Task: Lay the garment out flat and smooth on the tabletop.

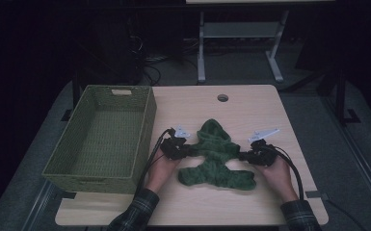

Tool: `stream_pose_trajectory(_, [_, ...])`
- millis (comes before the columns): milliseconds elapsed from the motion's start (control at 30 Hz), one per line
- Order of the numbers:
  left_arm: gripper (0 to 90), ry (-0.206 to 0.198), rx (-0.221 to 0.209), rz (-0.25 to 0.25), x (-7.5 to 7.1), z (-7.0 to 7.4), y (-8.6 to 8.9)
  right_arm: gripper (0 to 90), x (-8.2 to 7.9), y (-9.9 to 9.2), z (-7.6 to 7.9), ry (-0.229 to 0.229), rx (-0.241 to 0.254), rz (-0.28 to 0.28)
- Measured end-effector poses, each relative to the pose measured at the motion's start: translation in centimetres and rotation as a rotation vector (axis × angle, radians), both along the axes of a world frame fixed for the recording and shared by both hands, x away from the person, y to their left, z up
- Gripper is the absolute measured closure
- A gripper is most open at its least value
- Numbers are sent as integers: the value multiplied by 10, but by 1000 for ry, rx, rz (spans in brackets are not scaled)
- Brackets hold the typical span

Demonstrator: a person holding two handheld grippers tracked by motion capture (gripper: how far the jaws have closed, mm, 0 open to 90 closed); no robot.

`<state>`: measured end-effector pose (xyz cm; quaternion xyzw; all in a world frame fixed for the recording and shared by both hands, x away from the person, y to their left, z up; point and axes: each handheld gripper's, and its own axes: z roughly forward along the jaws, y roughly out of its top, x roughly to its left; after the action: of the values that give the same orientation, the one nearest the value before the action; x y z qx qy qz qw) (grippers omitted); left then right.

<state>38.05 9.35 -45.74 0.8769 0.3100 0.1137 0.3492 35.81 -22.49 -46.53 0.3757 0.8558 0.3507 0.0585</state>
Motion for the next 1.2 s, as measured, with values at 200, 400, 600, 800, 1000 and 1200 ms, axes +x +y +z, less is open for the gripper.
stream_pose_trajectory(200, [666,30,-52,10,-4,9,4,766,-3,-1,4,-16,9,-3])
stream_pose_trajectory(400, [529,1,-111,24,-7,31,13,612,-9,-10,18,-60,-6,-27])
stream_pose_trajectory(600, [497,-25,-122,16,-3,49,14,591,-11,-16,31,-90,44,-43])
stream_pose_trajectory(800, [491,-8,-109,20,14,51,8,581,1,-18,44,-99,59,-50])
stream_pose_trajectory(1000, [491,-11,-110,36,32,53,3,587,22,-13,54,-115,91,-51])
stream_pose_trajectory(1200, [490,-4,-111,42,51,49,-1,590,45,2,52,-95,94,-40])
